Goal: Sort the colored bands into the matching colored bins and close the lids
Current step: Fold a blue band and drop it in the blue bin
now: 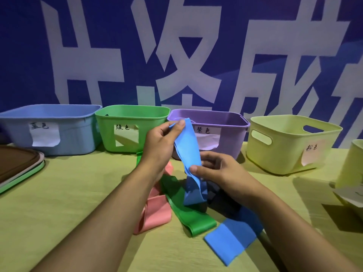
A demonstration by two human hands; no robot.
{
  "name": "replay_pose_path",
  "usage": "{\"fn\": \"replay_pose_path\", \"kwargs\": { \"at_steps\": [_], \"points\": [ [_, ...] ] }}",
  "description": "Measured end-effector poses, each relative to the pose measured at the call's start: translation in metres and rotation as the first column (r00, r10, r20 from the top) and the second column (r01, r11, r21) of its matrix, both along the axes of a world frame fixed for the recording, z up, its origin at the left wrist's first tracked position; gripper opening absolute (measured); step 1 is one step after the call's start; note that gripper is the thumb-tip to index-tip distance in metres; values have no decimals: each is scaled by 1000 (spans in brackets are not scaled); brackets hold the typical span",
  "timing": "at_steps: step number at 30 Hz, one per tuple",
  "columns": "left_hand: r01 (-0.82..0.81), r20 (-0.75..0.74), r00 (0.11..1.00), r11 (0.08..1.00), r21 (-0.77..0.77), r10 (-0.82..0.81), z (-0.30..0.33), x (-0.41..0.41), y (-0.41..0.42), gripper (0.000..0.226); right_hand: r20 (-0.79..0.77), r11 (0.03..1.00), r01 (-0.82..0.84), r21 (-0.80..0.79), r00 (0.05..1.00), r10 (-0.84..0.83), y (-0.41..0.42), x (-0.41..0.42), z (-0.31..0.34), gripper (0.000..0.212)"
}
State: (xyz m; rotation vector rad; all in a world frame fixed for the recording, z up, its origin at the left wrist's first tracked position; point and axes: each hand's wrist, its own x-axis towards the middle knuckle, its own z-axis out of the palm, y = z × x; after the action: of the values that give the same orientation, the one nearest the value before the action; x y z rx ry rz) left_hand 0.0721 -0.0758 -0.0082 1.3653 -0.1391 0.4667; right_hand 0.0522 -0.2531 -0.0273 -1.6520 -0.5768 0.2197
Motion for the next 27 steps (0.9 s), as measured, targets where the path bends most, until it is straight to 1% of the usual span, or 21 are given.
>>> {"fn": "replay_pose_path", "kwargs": {
  "at_steps": [2, 4, 7, 10, 13, 15, 17, 18, 20, 22, 23, 25, 27],
  "points": [
    [-42, 43, 998, 998, -38, 44, 2, 1, 1, 15, 26, 999, -9, -51, 1000, 10, -1, -1, 2, 25],
    [-78, 83, 993, 995, -67, 84, 5, -1, 2, 15, 1, 998, -22, -54, 1000, 22, -1, -2, 1, 24],
    [-121, 146, 980, 988, -98, 134, 10, -4, 2, 17, 3, 998, -51, -32, 999, 51, 1, -2, -1, 32],
    [-125, 195, 969, 983, -132, 150, 17, -9, 2, 18, 59, 1000, -25, 17, 998, 24, 4, -2, 0, 39],
    [-105, 224, 964, 981, -160, 140, 24, -16, 0, 21, 186, 993, 95, 75, 977, -108, 5, -1, 0, 36],
    [-102, 258, 956, 983, -152, 139, 26, -21, -1, 20, 339, 970, 222, 99, 909, -243, 6, 2, 0, 30],
    [-101, 295, 946, 985, -138, 138, 29, -24, -2, 17, 456, 941, 324, 100, 826, -332, 5, 6, 1, 25],
    [-101, 309, 941, 986, -135, 139, 31, -26, -2, 15, 481, 929, 365, 71, 803, -352, 3, 8, 0, 24],
    [-109, 333, 931, 984, -142, 151, 35, -28, 0, 14, 522, 893, 444, -73, 780, -345, -2, 14, -5, 21],
    [-123, 339, 924, 978, -168, 174, 37, -28, 5, 18, 577, 828, 512, -226, 756, -310, -5, 21, -11, 15],
    [-135, 338, 922, 974, -182, 191, 37, -26, 7, 19, 582, 811, 526, -257, 754, -305, -6, 23, -13, 14],
    [-151, 321, 921, 962, -229, 221, 37, -24, 12, 21, 547, 821, 526, -222, 764, -342, -6, 24, -13, 15],
    [-175, 289, 920, 937, -304, 265, 37, -20, 19, 17, 493, 851, 505, -148, 783, -379, -6, 21, -7, 17]
  ]
}}
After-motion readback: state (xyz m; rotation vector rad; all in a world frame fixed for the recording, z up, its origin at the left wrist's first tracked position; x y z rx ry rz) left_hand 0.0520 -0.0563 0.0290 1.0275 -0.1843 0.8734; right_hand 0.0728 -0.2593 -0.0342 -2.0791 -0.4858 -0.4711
